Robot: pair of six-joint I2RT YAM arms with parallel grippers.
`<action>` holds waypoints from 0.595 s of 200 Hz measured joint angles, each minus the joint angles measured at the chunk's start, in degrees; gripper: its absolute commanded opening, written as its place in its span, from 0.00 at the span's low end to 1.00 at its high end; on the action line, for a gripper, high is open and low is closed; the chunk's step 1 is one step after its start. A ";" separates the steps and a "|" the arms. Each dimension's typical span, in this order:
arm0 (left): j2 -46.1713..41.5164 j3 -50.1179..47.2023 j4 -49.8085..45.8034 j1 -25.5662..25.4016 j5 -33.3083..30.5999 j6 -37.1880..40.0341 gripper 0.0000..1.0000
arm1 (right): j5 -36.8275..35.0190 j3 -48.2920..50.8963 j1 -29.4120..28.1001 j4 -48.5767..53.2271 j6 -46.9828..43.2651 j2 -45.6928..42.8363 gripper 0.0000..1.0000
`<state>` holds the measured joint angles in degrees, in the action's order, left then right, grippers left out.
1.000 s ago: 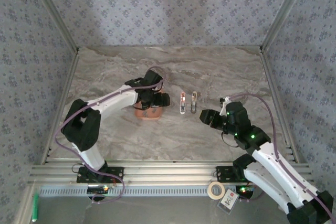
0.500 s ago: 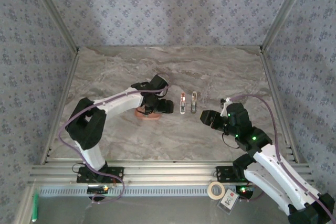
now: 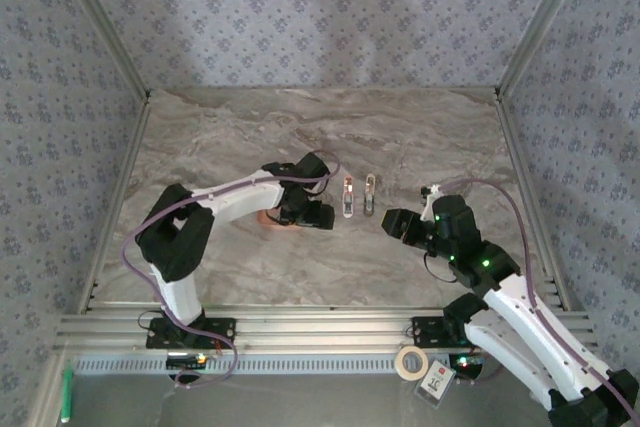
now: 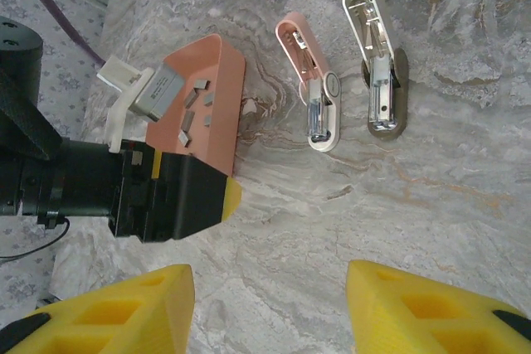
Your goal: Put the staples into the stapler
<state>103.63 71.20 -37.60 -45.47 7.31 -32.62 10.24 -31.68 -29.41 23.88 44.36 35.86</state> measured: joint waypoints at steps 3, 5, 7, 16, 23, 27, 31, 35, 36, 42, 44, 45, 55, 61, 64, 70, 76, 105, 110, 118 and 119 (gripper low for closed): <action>0.00 0.00 -0.02 -0.26 0.09 0.00 0.81 | 0.00 -0.02 0.00 0.04 0.00 0.02 0.52; 0.00 0.00 -0.04 -0.42 0.20 0.00 0.81 | 0.00 -0.02 0.00 0.09 0.00 0.00 0.52; 0.00 0.00 -0.04 -0.46 0.24 0.00 0.81 | 0.02 -0.04 0.00 0.15 0.02 0.02 0.52; 0.00 0.00 -0.13 -1.11 0.74 -0.04 0.81 | 0.00 -0.11 0.00 0.44 0.02 0.00 0.52; 0.00 0.00 -0.15 -1.57 1.03 -0.22 0.81 | 0.02 -0.15 0.00 0.81 0.02 0.00 0.52; 0.00 0.00 -0.15 -1.81 1.18 -0.33 0.81 | 0.02 -0.20 0.00 0.94 0.02 0.02 0.52; 0.00 0.00 -0.13 -1.99 1.31 -0.42 0.81 | 0.02 -0.24 0.00 1.09 0.02 0.02 0.52; 0.00 0.00 -0.15 -2.29 1.46 -0.48 0.81 | 0.02 -0.31 0.00 1.29 0.04 0.02 0.52; 0.00 0.00 -0.13 -2.32 1.53 -0.50 0.81 | 0.04 -0.33 0.00 1.36 0.04 0.02 0.52; 0.00 0.00 -0.13 -2.64 1.77 -0.68 0.81 | 0.04 -0.48 0.00 1.55 0.04 0.02 0.52; 0.00 0.00 -0.11 -2.82 1.92 -0.81 0.80 | 0.04 -0.52 0.00 1.66 0.04 0.02 0.52; 0.00 0.00 -0.11 -2.82 1.92 -0.81 0.81 | 0.02 -0.55 0.00 1.66 0.04 0.02 0.52; 0.00 0.00 -0.13 -3.61 2.40 -1.09 0.81 | 0.04 -0.92 0.00 2.12 0.04 0.02 0.52; 0.00 0.00 -0.13 -4.13 2.62 -1.33 0.81 | 0.02 -1.22 0.00 2.47 0.04 0.02 0.52; 0.00 0.00 -0.13 -4.48 2.71 -1.42 0.81 | 0.02 -1.44 0.00 2.80 0.04 0.02 0.52; 0.00 0.00 -0.13 -5.16 3.10 -1.55 0.81 | 0.02 -1.75 0.00 3.19 0.04 0.02 0.52; 0.00 0.00 -0.04 -5.92 3.63 -1.79 0.81 | 0.02 -2.01 0.00 3.48 0.04 0.02 0.51; -0.17 -0.44 0.87 -8.31 5.40 -2.84 0.81 | 0.04 -2.89 -0.02 4.98 0.04 0.28 0.51; -0.44 -0.85 1.38 -8.55 5.86 -3.21 0.81 | 0.04 -3.06 -0.07 5.29 0.02 0.37 0.51; -1.05 -1.68 1.92 -8.74 6.47 -3.76 0.81 | 0.04 -3.39 -0.17 5.73 0.02 0.66 0.51; -1.16 -1.81 2.03 -8.79 6.51 -3.85 0.81 | 0.04 -3.48 -0.24 5.79 0.02 0.74 0.51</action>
<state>102.48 69.38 -35.57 -54.26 13.82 -36.47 10.28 -35.16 -29.65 29.67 44.38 36.60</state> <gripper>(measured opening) 0.807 0.514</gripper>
